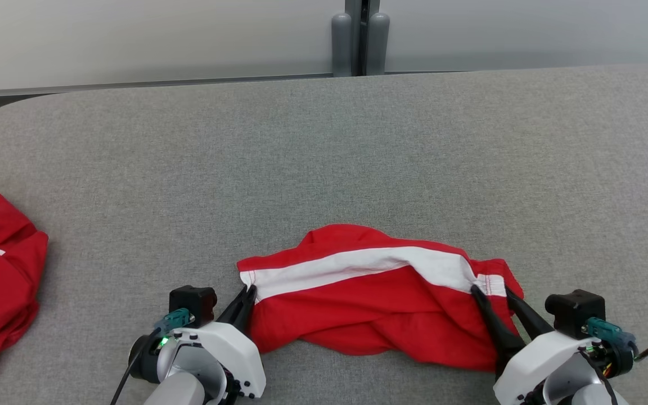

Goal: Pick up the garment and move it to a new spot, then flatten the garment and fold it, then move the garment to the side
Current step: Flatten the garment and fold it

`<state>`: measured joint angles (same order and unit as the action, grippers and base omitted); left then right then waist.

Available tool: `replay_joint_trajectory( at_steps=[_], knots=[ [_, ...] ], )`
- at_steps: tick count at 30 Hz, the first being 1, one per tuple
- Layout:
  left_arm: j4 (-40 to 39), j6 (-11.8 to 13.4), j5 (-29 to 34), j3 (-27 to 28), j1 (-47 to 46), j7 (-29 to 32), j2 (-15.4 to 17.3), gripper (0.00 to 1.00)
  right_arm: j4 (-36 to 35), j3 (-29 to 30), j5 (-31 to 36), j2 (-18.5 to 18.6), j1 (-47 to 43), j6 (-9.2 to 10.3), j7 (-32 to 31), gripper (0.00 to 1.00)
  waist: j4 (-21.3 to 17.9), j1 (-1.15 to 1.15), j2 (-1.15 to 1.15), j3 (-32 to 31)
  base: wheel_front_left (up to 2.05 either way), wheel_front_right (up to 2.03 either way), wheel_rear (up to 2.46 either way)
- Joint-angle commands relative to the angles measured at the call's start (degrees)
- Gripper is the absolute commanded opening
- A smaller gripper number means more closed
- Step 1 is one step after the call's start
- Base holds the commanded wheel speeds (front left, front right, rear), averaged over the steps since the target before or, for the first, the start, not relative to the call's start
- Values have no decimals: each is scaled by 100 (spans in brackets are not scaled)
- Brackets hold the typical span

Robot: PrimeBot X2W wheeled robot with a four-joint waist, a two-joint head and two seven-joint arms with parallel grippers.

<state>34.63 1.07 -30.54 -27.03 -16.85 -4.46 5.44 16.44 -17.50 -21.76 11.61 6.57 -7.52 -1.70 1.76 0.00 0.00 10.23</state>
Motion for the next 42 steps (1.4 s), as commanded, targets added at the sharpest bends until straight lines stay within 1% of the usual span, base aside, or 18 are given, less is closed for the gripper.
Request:
replay_joint_trajectory(
  at_steps=[1,5,8,12,13,16,22,25,28,32,35,38,42],
  knots=[
    [-34,11,42,10,-88,-63,66,0,52,-27,-61,55,91,6,73,0,20,0,0,9,0,0,0],
    [-231,54,85,57,-102,-307,110,0,-50,-46,-107,153,174,6,319,0,39,0,0,-20,0,0,0],
    [-524,98,135,122,-91,-535,229,0,-260,9,-48,230,231,6,510,0,17,0,0,-106,0,0,0],
    [-1182,166,202,219,-114,-703,425,0,-653,119,13,370,374,6,638,0,-12,0,0,-291,0,0,0],
    [-1182,166,202,219,-114,-703,425,0,-653,119,13,370,374,6,638,0,-12,0,0,-291,0,0,0],
    [-1809,272,325,306,-169,-763,623,0,-996,185,68,492,498,6,697,0,-20,0,0,-449,0,0,0],
    [-3083,461,588,469,-489,-640,1010,0,-1701,514,218,666,759,6,811,0,9,0,0,-791,0,0,0],
    [-3603,510,686,540,-722,-504,1155,0,-1981,679,295,711,855,6,711,0,18,0,0,-958,0,0,0],
    [-3958,539,749,574,-967,-331,1251,0,-2190,800,326,701,917,6,565,0,21,0,0,-1073,0,0,0],
    [-4108,519,764,558,-1229,-125,1291,0,-2311,880,314,636,959,6,405,0,-3,0,0,-1096,0,0,0],
    [-3998,450,708,531,-1400,-63,1267,0,-2290,933,270,556,1001,6,347,0,-28,0,0,-1060,0,0,0],
    [-3731,366,618,533,-1653,-50,1200,0,-2157,1011,208,504,1156,6,357,0,-37,0,0,-910,0,0,0],
    [-3196,213,472,600,-2191,-133,1060,0,-1865,1042,82,408,1673,6,459,0,-95,0,0,-511,0,0,0]
  ],
)
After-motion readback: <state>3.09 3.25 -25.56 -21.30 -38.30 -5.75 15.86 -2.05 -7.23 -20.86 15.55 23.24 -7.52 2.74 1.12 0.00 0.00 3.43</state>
